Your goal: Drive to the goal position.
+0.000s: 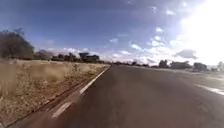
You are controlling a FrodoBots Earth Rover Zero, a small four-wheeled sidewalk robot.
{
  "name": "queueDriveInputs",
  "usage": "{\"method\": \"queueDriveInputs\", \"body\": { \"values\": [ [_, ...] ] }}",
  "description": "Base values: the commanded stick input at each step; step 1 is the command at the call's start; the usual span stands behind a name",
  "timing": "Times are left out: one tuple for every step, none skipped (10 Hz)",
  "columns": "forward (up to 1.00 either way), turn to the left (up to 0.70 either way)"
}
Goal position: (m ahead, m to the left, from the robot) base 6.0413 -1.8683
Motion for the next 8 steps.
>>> {"method": "queueDriveInputs", "body": {
  "values": [
    [0.50,0.00],
    [0.50,0.00],
    [0.50,0.00],
    [0.50,0.00],
    [0.50,0.00],
    [0.50,0.00],
    [0.50,0.00],
    [0.50,0.00]
  ]
}}
